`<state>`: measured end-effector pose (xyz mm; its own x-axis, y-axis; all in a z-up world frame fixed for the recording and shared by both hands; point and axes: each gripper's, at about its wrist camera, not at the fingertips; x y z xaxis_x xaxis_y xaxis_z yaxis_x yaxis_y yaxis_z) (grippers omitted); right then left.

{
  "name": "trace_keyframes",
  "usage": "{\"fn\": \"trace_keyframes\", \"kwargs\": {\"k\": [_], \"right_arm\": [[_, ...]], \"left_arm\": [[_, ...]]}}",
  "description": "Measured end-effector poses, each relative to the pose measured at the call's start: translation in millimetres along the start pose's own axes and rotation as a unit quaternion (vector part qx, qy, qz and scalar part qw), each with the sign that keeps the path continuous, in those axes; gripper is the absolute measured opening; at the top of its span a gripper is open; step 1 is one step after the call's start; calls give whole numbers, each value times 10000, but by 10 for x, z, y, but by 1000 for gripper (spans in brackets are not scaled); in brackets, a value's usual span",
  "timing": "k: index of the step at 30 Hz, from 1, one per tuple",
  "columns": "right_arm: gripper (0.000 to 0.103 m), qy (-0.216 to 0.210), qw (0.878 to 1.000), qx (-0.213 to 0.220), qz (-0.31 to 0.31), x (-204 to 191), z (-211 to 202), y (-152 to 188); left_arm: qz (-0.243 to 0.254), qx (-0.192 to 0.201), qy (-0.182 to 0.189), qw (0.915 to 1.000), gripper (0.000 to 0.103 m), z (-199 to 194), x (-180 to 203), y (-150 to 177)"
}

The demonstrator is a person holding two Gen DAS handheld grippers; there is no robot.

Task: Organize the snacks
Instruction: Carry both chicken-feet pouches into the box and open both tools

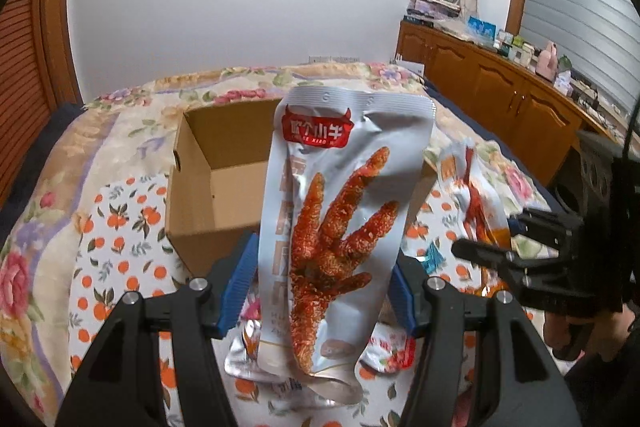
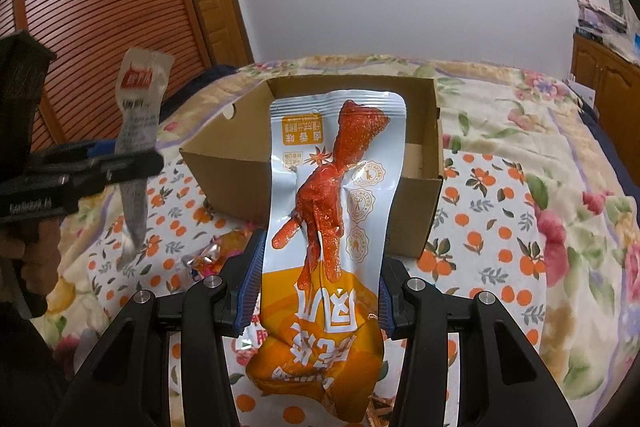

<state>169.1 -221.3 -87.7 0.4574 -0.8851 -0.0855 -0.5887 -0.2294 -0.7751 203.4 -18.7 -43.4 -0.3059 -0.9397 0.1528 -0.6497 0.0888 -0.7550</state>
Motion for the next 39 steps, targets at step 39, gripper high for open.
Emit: {"fn": "trace_keyframes", "kwargs": {"k": [39], "right_arm": [[48,600,9976,-127,-312,262,1230,-1359]], "left_arm": [[-373,52,-316,9988,60,1008,-694,-806]]}}
Point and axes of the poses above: each gripper's, at about its wrist camera, not at the fingertips, and z roughly the way its jaws point, x to its right, y to its underside, and after that the axes turned 4 degrees about -z, right-handed
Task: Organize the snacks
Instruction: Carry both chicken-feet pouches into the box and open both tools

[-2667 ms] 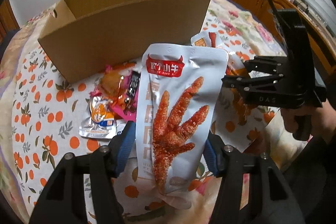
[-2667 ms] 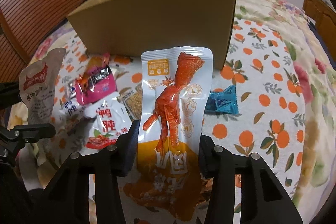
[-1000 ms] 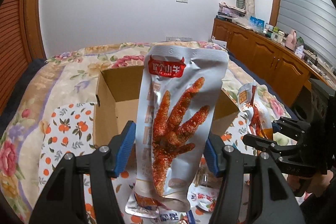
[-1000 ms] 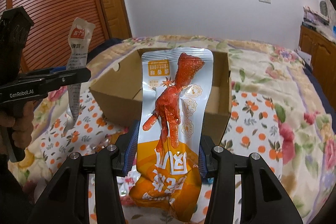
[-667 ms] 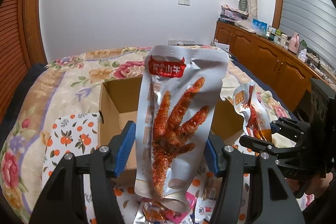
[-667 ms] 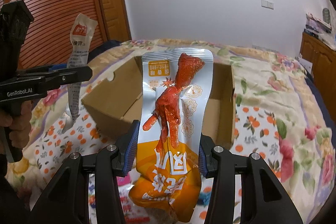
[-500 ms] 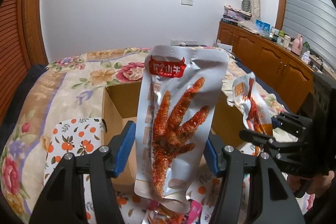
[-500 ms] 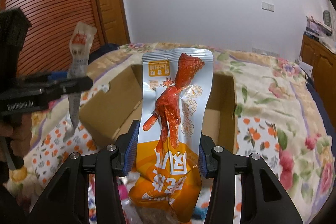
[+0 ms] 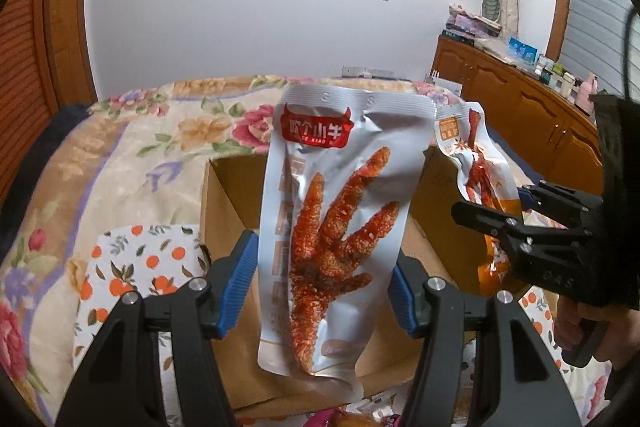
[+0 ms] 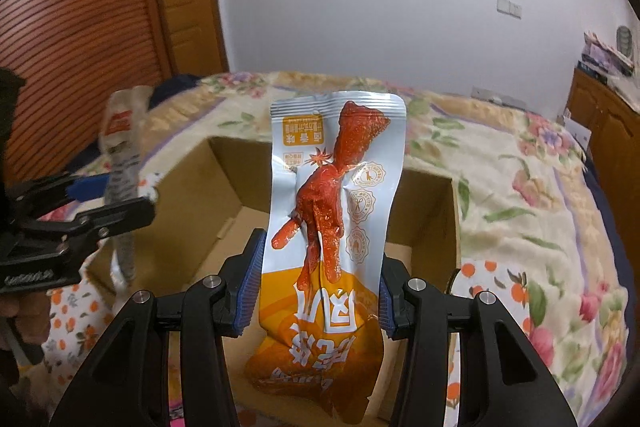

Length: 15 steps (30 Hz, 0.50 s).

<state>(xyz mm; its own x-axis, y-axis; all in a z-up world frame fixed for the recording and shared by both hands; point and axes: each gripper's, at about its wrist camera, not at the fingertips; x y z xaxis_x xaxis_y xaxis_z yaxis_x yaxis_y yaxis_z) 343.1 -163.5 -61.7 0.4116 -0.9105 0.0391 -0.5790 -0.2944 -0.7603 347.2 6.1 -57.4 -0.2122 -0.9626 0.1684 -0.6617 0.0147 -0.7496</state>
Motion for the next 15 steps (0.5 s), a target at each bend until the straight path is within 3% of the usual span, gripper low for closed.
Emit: {"fn": "trace_keyframes", "kwargs": {"k": [15], "right_arm": [[50,188,9980,-598,68,-38,432,391]], "left_arm": [[26,-168,-331,9993,61,215,-1,164]]}}
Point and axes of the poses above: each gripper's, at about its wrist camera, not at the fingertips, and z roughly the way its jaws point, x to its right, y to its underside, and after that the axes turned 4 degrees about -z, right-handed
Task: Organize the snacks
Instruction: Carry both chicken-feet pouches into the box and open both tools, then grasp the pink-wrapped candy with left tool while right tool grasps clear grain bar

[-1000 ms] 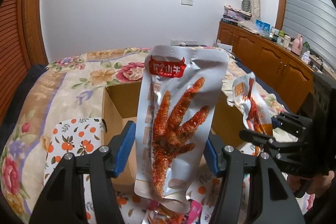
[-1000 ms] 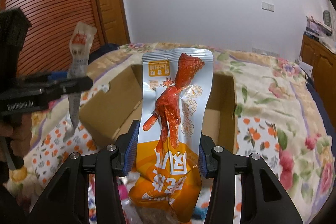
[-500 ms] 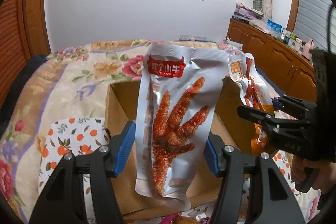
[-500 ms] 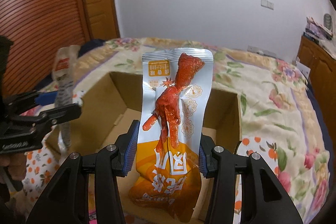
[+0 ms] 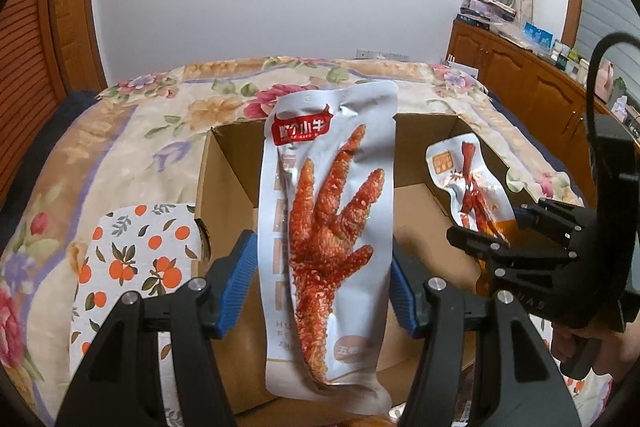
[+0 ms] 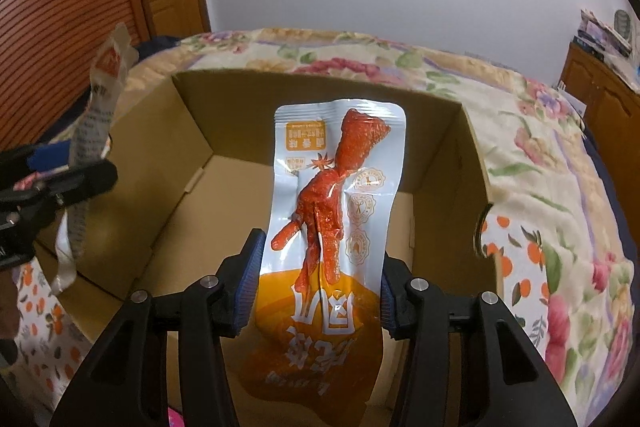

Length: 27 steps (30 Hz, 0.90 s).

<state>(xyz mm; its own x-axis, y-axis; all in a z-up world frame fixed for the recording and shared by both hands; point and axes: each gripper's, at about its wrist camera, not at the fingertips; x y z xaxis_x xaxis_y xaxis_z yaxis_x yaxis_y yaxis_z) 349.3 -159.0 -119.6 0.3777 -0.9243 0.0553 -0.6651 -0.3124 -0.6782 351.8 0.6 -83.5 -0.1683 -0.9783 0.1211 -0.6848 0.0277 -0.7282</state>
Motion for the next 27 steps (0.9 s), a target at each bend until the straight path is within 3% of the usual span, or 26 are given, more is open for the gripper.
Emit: {"fn": "trace_keyframes", "kwargs": {"k": [5,7,11,19,27], "right_arm": [[54,23,10000,-30,37,-1,0,55],[67,47,10000,2,34,-7,-24,56],[67,42,9999,90,90,5,-134,34],[67,-6,9989,390,258,11,-771,139],[70,2,9977,586,351,-35,-1483,470]], "left_arm": [[1,27,-7,10000,61,-48,19,-8],[35,69,-13,10000,67,-78,24,-11],[100,188,-25,9998,69,-186,53,-15],[4,344,94,9994,77,-670,105,87],[-34,372,205,9991,90,-1188,180,403]]}}
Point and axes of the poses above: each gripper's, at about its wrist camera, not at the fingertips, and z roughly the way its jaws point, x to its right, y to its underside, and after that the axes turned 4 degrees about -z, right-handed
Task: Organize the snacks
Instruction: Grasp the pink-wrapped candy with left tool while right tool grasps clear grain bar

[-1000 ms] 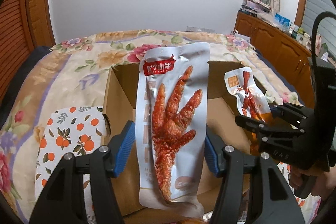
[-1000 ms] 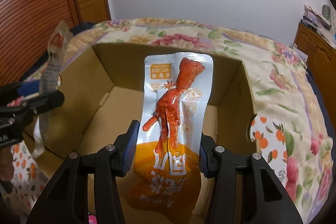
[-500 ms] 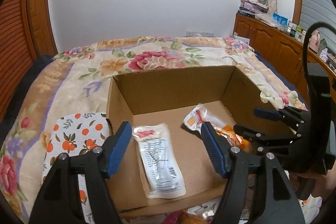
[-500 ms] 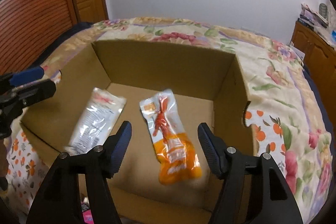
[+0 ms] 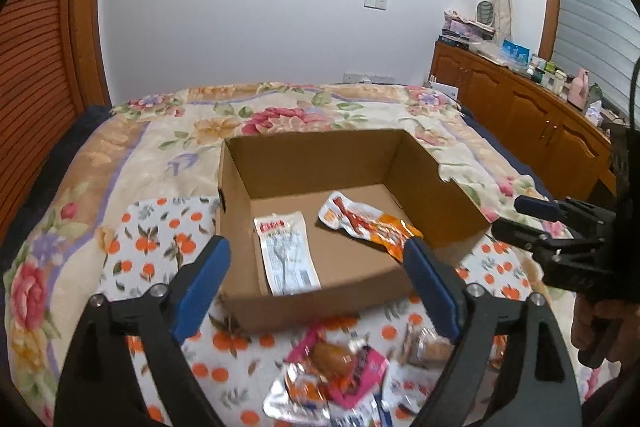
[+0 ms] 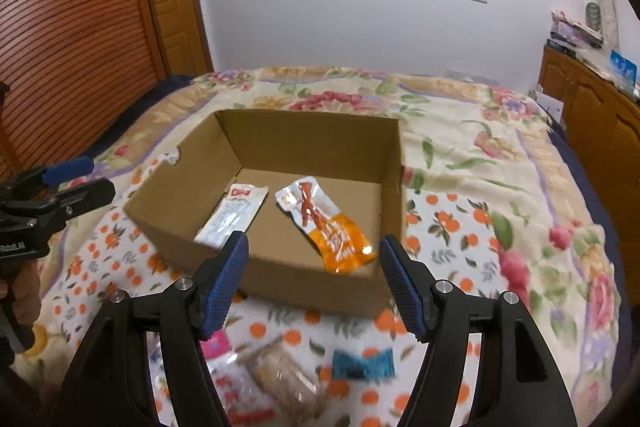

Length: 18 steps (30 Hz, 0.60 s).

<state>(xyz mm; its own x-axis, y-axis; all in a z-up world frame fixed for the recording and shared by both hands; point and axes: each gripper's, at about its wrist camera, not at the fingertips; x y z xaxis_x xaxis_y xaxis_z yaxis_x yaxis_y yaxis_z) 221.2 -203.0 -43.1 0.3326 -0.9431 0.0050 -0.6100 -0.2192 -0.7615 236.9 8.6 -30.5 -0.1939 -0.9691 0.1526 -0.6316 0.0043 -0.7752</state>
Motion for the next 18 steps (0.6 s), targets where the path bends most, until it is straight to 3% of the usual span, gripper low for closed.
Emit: {"fn": "trace_keyframes", "kwargs": {"k": [8,18], "right_arm": [[75,74,9998,-69,194,-1,-393,443],[75,-105,9990,-264,338,22,-229,891]], "left_arm": [[-131,-417,60,9990,90,-175,117,384],[-105,-791,-168,9967,90,36,128,749]]}}
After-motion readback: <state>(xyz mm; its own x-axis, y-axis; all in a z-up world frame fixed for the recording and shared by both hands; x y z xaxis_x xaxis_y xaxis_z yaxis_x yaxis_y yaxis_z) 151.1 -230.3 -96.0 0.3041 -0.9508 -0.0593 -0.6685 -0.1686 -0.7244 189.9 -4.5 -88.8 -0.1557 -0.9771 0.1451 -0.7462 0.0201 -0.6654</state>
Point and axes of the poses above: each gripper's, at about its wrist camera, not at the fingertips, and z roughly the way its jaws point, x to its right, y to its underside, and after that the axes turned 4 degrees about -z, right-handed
